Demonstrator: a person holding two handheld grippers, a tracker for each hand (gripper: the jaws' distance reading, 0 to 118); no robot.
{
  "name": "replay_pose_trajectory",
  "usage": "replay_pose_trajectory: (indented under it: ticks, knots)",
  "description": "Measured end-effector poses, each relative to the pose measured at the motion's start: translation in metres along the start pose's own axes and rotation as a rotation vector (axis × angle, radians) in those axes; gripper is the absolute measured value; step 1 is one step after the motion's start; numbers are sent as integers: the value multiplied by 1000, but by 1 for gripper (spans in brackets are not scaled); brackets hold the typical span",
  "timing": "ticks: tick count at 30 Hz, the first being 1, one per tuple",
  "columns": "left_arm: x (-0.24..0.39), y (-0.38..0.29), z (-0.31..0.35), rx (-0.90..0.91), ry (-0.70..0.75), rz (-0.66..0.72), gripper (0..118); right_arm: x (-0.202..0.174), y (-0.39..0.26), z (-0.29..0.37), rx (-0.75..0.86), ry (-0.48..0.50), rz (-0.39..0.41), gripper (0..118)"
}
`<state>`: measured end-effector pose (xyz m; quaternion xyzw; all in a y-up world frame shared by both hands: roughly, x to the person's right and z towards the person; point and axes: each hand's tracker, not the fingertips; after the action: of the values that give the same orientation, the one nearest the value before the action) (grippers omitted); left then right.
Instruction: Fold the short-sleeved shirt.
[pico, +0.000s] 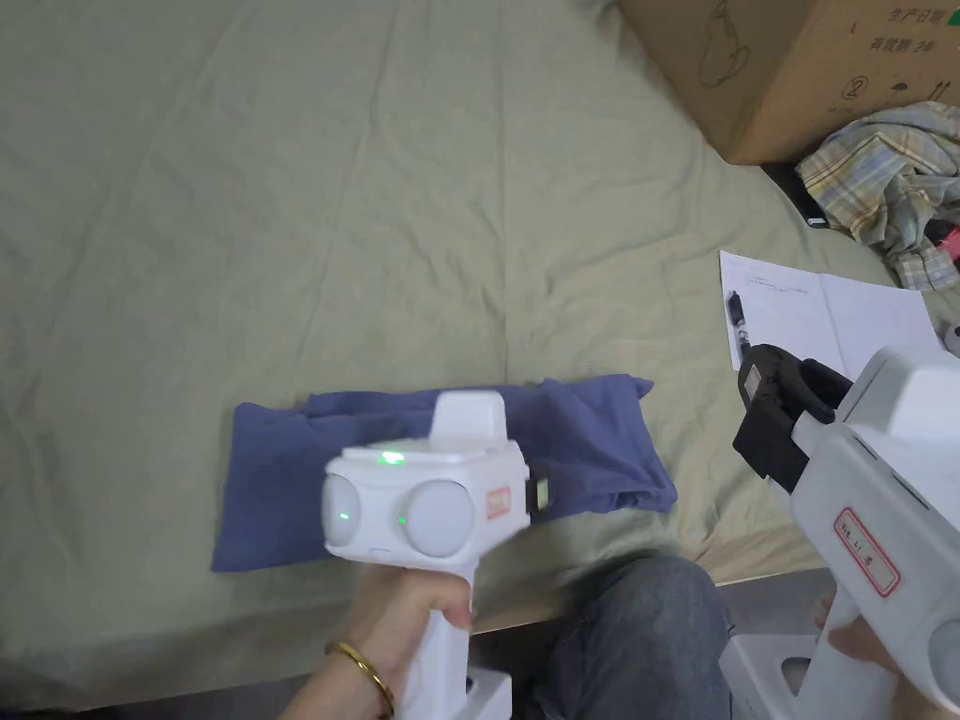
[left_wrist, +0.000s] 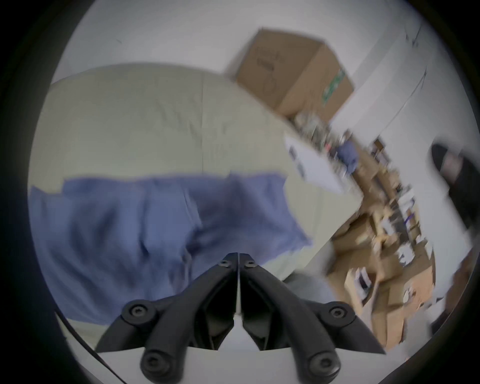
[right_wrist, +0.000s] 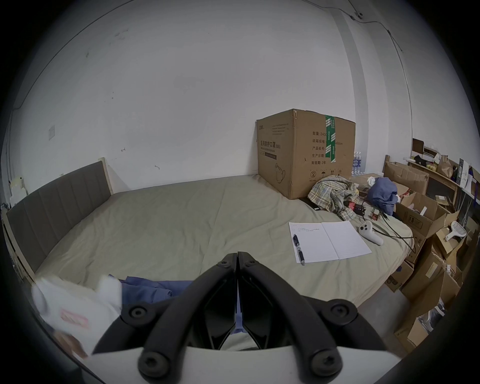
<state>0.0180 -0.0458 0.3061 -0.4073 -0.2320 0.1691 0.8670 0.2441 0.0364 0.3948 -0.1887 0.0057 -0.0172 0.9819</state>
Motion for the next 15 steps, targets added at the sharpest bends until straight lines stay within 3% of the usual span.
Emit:
replay_pose_trajectory:
  ticks: [1,2,5,9,15]
  knots:
    - [-6,13,17,74,1,5,30,-2,1,0,3,7,-1,0]
    - [-13,24,32,126,-2,4,57,-5,2,0,7,13,-2,0]
    - [-43,53,69,217,25,-12,114,-13,5,-2,17,34,7,0]
    - [-103,67,97,237,7,-16,118,-22,7,-5,18,63,1,0]
    - [-204,45,101,100,85,236,118,-34,5,-12,-5,86,19,0]
